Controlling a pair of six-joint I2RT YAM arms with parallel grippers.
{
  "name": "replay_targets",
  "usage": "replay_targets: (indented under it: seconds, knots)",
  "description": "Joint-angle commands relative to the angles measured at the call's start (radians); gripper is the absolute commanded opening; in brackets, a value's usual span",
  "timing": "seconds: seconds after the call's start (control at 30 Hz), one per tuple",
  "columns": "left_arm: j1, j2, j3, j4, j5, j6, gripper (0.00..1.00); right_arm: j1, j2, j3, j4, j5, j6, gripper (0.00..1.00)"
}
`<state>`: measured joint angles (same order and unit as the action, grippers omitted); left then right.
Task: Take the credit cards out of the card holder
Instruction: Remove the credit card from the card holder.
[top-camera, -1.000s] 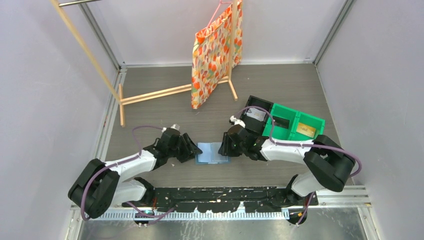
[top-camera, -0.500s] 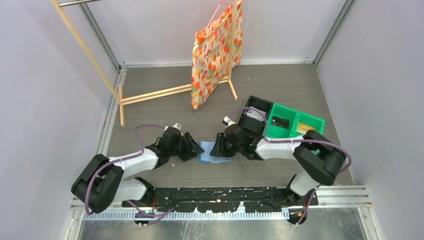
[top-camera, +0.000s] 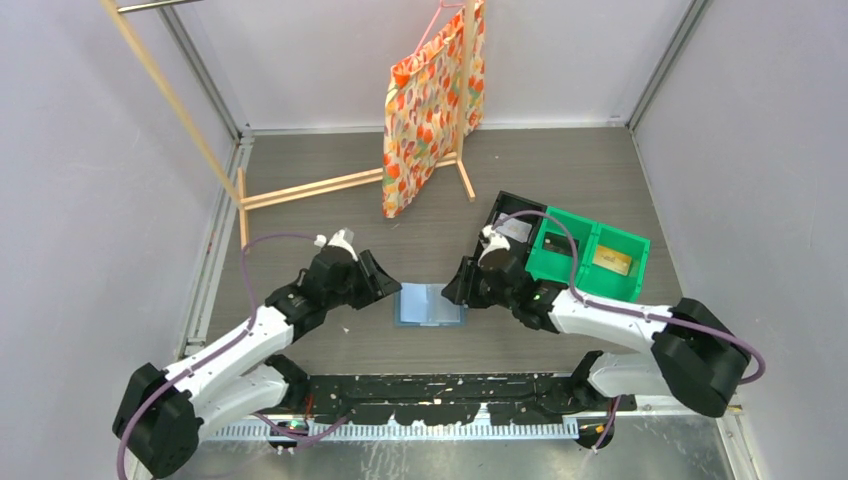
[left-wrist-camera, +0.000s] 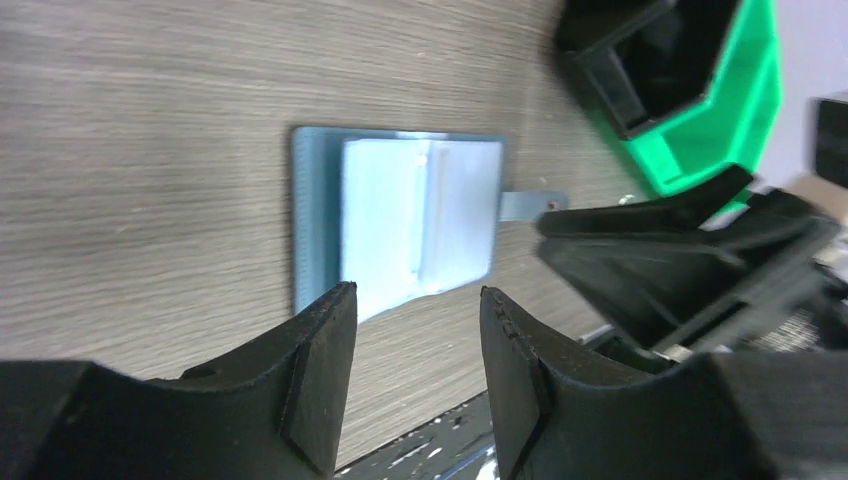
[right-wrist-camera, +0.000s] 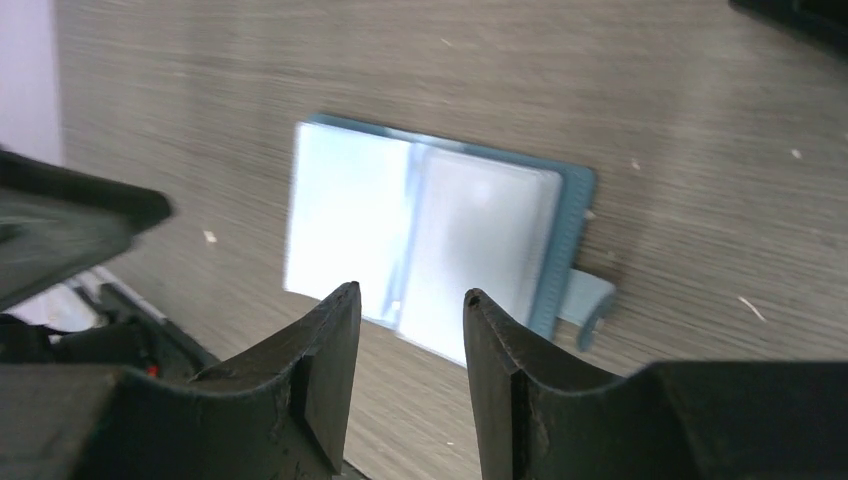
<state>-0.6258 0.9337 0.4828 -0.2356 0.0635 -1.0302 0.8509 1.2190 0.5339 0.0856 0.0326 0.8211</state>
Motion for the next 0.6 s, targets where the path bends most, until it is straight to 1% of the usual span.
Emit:
replay_targets:
  seconds: [0.0,0.1,0.2,0.27,0.33,0.57]
  knots:
    - [-0.009,0.056,0.011,0.086,0.096,0.031,0.50,-0.004,0.062,-0.010,0.021,-0.004,0.019,0.47]
    - [-0.010,0.164,0.014,0.169,0.182,0.032,0.48,-0.005,0.133,0.013,0.034,-0.014,0.014,0.46]
    - [-0.008,0.247,-0.004,0.243,0.223,0.019,0.48,-0.005,0.192,0.033,0.049,-0.019,0.007,0.46]
    - [-0.008,0.283,-0.014,0.272,0.222,0.016,0.48,-0.004,0.218,0.033,0.067,-0.019,0.012,0.45]
    - [-0.008,0.311,-0.021,0.285,0.221,0.018,0.48,-0.004,0.233,0.029,0.088,-0.055,0.020,0.45]
    - [-0.008,0.354,-0.039,0.271,0.185,0.034,0.48,-0.004,0.253,0.035,0.112,-0.085,0.016,0.45]
